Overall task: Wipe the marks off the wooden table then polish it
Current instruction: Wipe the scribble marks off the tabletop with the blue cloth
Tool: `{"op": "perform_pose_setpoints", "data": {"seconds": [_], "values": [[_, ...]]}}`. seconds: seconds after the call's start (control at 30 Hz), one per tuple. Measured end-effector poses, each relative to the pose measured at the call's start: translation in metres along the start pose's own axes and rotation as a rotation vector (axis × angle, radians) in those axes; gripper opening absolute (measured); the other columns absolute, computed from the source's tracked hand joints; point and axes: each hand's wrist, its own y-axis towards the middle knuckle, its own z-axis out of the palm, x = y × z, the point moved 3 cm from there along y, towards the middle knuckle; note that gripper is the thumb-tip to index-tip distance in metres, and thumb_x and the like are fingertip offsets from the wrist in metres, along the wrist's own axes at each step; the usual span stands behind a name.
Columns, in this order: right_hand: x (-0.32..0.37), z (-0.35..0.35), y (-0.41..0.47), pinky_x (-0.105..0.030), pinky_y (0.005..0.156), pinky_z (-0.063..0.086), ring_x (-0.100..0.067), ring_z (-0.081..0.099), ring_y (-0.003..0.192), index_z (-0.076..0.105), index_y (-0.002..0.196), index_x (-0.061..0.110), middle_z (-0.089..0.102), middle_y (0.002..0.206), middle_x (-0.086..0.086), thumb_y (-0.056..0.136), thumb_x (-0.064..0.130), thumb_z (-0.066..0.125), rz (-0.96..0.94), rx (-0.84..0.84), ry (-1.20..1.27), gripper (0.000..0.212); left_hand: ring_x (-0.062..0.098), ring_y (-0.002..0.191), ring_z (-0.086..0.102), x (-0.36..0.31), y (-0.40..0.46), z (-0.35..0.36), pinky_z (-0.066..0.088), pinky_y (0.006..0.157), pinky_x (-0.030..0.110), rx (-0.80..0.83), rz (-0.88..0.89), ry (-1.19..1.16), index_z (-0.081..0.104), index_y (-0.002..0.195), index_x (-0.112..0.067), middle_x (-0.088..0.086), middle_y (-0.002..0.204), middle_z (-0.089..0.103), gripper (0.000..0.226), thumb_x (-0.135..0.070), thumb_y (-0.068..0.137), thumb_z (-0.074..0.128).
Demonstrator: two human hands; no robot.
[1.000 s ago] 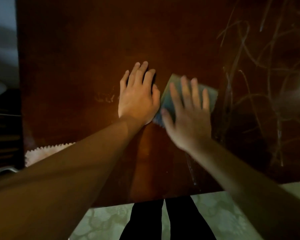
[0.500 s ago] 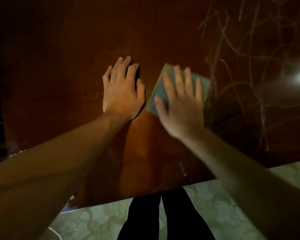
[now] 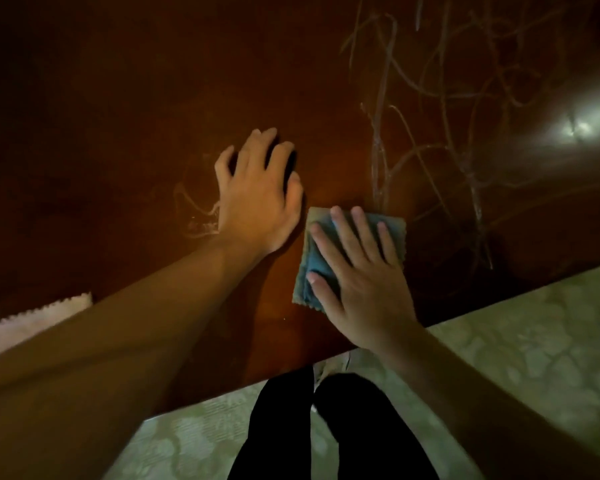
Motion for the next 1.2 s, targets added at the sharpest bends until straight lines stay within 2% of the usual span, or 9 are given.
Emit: {"op": "perform_pose_setpoints", "data": {"seconds": [0.1,0.2,0.3,0.5,0.63,0.77,0.9,1.07,1.2], "values": [[0.05,0.016,-0.028,-0.054,0.125,0.009,-0.031,0.01,0.157,0.024,0.16,0.026,0.017,0.169,-0.008,0.105,0.053,0.029,0.193,-0.063,0.096,0.062,0.026,0.152,0.015,-0.006,-0.007,0.011,0.009,0.121,0.051,0.048,-0.045,0.027,0.039,0.149,-0.016,0.009,0.162,0.028,0.05,-0.037,0.104,0.032],[0.089,0.026,-0.054,-0.052,0.127,0.008,-0.028,0.009,0.158,0.03,0.16,0.027,0.019,0.17,-0.004,0.102,0.053,0.039,-0.031,-0.024,0.135,0.064,0.026,0.152,0.017,-0.004,-0.007,0.015,0.011,0.121,0.051,0.024,-0.032,0.06,0.04,0.148,-0.016,0.009,0.161,0.03,0.052,-0.04,0.103,0.032],[0.059,0.02,-0.048,-0.048,0.127,0.009,-0.025,0.014,0.157,0.036,0.158,0.029,0.025,0.168,-0.002,0.101,0.054,0.043,-0.114,-0.044,0.157,0.062,0.028,0.151,0.019,-0.006,-0.007,0.018,0.013,0.12,0.052,0.016,-0.027,0.098,0.04,0.147,-0.015,0.011,0.159,0.032,0.053,-0.042,0.102,0.031],[-0.086,-0.008,-0.023,-0.055,0.125,0.01,-0.035,0.014,0.156,0.03,0.16,0.022,0.021,0.168,-0.013,0.103,0.057,0.03,0.232,-0.056,0.053,0.067,0.026,0.153,0.013,-0.028,-0.009,0.021,0.008,0.122,0.05,0.01,-0.159,0.062,0.037,0.149,-0.013,0.01,0.163,0.025,0.054,-0.04,0.102,0.029],[-0.053,0.0,-0.031,-0.056,0.125,0.009,-0.035,0.011,0.157,0.026,0.161,0.02,0.018,0.169,-0.013,0.105,0.052,0.026,0.437,-0.124,0.1,0.065,0.022,0.154,0.008,-0.03,-0.011,0.025,0.005,0.123,0.049,-0.023,-0.218,0.065,0.034,0.15,-0.014,0.008,0.164,0.022,0.056,-0.044,0.103,0.029],[0.035,0.017,-0.041,-0.055,0.127,0.009,-0.032,0.009,0.158,0.034,0.159,0.02,0.021,0.169,-0.009,0.104,0.048,0.04,0.141,-0.135,0.171,0.061,0.024,0.153,0.011,-0.03,-0.012,0.026,0.008,0.123,0.05,-0.048,-0.205,0.064,0.036,0.148,-0.014,0.009,0.163,0.026,0.055,-0.044,0.102,0.031],[0.011,0.016,-0.044,-0.05,0.128,0.005,-0.028,0.011,0.158,0.03,0.16,0.021,0.022,0.168,-0.007,0.104,0.052,0.04,0.031,-0.097,0.175,0.064,0.024,0.153,0.011,-0.029,-0.012,0.026,0.007,0.123,0.049,-0.044,-0.201,0.054,0.036,0.148,-0.015,0.008,0.163,0.026,0.055,-0.044,0.102,0.033],[-0.077,-0.007,-0.008,-0.055,0.125,0.01,-0.035,0.014,0.156,0.024,0.161,0.015,0.019,0.169,-0.015,0.104,0.053,0.027,0.392,-0.1,0.039,0.069,0.024,0.153,0.011,-0.03,-0.011,0.025,0.006,0.123,0.048,-0.047,-0.204,0.058,0.036,0.148,-0.013,0.009,0.163,0.026,0.054,-0.042,0.103,0.034],[-0.012,0.001,-0.013,-0.057,0.126,0.006,-0.036,0.004,0.157,0.018,0.162,0.015,0.01,0.17,-0.015,0.105,0.051,0.023,0.401,-0.073,0.13,0.068,0.025,0.153,0.014,-0.03,-0.01,0.023,0.009,0.122,0.049,-0.05,-0.221,0.045,0.039,0.147,-0.012,0.01,0.161,0.029,0.052,-0.039,0.103,0.033]]}}
